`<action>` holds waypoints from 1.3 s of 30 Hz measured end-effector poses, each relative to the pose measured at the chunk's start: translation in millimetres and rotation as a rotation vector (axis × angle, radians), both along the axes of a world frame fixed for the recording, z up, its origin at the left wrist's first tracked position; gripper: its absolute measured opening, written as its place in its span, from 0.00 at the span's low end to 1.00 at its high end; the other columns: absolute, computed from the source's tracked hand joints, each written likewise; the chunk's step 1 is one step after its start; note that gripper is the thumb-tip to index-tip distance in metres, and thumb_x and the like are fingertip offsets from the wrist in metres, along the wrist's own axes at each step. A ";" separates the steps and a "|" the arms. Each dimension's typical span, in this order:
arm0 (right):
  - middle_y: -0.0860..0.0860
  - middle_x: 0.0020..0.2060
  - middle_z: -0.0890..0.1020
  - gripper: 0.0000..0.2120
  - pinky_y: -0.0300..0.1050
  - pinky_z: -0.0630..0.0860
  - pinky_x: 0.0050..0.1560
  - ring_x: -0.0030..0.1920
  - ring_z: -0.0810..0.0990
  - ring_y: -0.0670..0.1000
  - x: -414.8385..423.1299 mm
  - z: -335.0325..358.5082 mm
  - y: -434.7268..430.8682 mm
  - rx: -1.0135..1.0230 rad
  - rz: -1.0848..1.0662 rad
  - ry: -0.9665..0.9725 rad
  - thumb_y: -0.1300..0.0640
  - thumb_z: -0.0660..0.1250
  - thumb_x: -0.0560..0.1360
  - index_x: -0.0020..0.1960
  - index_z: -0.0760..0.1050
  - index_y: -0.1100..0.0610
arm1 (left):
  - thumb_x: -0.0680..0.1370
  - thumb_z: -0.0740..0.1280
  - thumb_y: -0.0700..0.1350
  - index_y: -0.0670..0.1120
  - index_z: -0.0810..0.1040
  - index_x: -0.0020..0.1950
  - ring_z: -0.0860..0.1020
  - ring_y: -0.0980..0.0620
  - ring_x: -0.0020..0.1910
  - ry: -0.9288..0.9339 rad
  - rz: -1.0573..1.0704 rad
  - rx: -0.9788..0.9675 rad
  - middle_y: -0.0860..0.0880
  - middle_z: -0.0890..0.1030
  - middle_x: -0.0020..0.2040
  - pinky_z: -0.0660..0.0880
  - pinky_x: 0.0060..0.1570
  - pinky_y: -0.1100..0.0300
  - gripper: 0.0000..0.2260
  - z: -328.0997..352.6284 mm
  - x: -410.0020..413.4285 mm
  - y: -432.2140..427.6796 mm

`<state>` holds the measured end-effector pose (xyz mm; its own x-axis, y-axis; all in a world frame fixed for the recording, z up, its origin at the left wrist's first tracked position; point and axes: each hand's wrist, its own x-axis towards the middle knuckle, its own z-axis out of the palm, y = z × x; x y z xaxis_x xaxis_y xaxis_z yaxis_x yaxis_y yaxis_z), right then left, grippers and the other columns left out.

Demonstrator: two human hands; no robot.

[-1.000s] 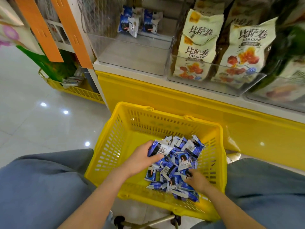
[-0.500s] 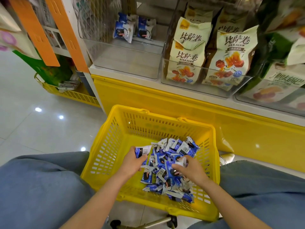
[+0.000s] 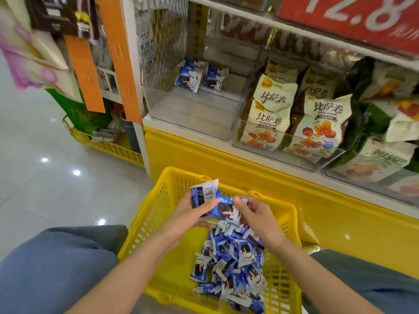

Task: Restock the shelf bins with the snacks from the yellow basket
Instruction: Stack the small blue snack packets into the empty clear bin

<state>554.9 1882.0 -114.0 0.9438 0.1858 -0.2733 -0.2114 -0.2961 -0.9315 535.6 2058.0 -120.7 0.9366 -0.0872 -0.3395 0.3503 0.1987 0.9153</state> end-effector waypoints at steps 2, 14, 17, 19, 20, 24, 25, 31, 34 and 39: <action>0.50 0.42 0.84 0.10 0.36 0.79 0.39 0.39 0.82 0.44 10.4 16.4 6.3 0.047 0.020 0.004 0.46 0.65 0.70 0.49 0.78 0.48 | 0.75 0.68 0.43 0.53 0.72 0.55 0.83 0.53 0.42 -0.045 0.057 -0.003 0.52 0.82 0.51 0.80 0.35 0.59 0.11 9.6 11.1 10.3; 0.41 0.40 0.82 0.09 0.28 0.74 0.33 0.34 0.80 0.37 96.9 117.8 75.8 -0.163 0.285 -0.266 0.57 0.70 0.72 0.51 0.78 0.48 | 0.77 0.65 0.42 0.56 0.72 0.54 0.83 0.55 0.45 -0.317 0.215 0.045 0.55 0.82 0.51 0.81 0.41 0.54 0.10 64.9 84.8 90.1; 0.43 0.44 0.81 0.08 0.27 0.72 0.33 0.35 0.79 0.36 132.9 135.9 99.7 -0.204 0.162 -0.394 0.54 0.68 0.74 0.53 0.76 0.48 | 0.78 0.63 0.39 0.52 0.71 0.57 0.82 0.58 0.38 -0.293 0.365 -0.098 0.55 0.80 0.48 0.80 0.32 0.62 0.11 73.7 100.9 114.4; 0.43 0.48 0.79 0.09 0.30 0.72 0.36 0.41 0.78 0.39 162.0 141.2 117.0 -0.259 0.059 -0.464 0.50 0.66 0.75 0.55 0.75 0.46 | 0.78 0.62 0.37 0.50 0.70 0.59 0.82 0.58 0.38 -0.271 0.423 -0.127 0.54 0.80 0.49 0.80 0.32 0.62 0.13 74.5 107.1 127.9; 0.44 0.50 0.77 0.12 0.31 0.70 0.38 0.42 0.77 0.40 178.8 141.2 126.2 -0.288 0.015 -0.492 0.50 0.66 0.75 0.58 0.74 0.48 | 0.78 0.62 0.37 0.49 0.70 0.60 0.82 0.58 0.39 -0.266 0.434 -0.118 0.53 0.79 0.50 0.80 0.34 0.61 0.13 73.7 109.5 132.9; 0.52 0.58 0.76 0.19 0.38 0.70 0.51 0.52 0.75 0.47 247.9 127.6 164.5 -0.426 -0.101 -0.491 0.53 0.68 0.74 0.64 0.72 0.57 | 0.78 0.63 0.40 0.51 0.70 0.64 0.82 0.52 0.49 -0.268 0.428 -0.100 0.51 0.78 0.58 0.81 0.44 0.57 0.15 72.6 117.3 144.5; 0.55 0.60 0.77 0.20 0.40 0.70 0.55 0.57 0.76 0.50 263.9 121.5 173.0 -0.464 -0.094 -0.476 0.54 0.68 0.74 0.64 0.72 0.60 | 0.78 0.63 0.40 0.52 0.70 0.64 0.81 0.52 0.50 -0.270 0.420 -0.103 0.51 0.78 0.58 0.81 0.45 0.57 0.15 73.4 119.5 146.9; 0.60 0.64 0.74 0.21 0.48 0.69 0.63 0.64 0.72 0.57 326.2 85.1 199.9 -0.673 0.031 -0.438 0.58 0.69 0.74 0.64 0.70 0.65 | 0.78 0.64 0.41 0.54 0.70 0.62 0.82 0.55 0.48 -0.261 0.438 -0.125 0.55 0.78 0.55 0.80 0.45 0.60 0.15 71.4 133.3 162.2; 0.62 0.62 0.75 0.19 0.49 0.70 0.62 0.63 0.73 0.58 341.5 75.5 204.7 -0.780 0.082 -0.467 0.60 0.68 0.74 0.62 0.70 0.66 | 0.77 0.64 0.40 0.56 0.70 0.60 0.81 0.55 0.48 -0.246 0.437 -0.128 0.55 0.78 0.54 0.80 0.45 0.60 0.15 66.9 138.6 166.4; 0.61 0.59 0.77 0.16 0.53 0.73 0.58 0.61 0.75 0.59 349.7 71.7 206.3 -0.959 0.117 -0.529 0.56 0.67 0.75 0.60 0.72 0.61 | 0.76 0.65 0.42 0.52 0.71 0.66 0.81 0.54 0.51 -0.230 0.421 -0.120 0.53 0.78 0.58 0.80 0.48 0.57 0.18 64.2 144.3 163.1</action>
<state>904.6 2088.3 -42.3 0.9745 0.2088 0.0819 0.2233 -0.9371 -0.2684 679.9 2221.1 -56.5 0.9483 0.2893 -0.1307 0.0085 0.3885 0.9214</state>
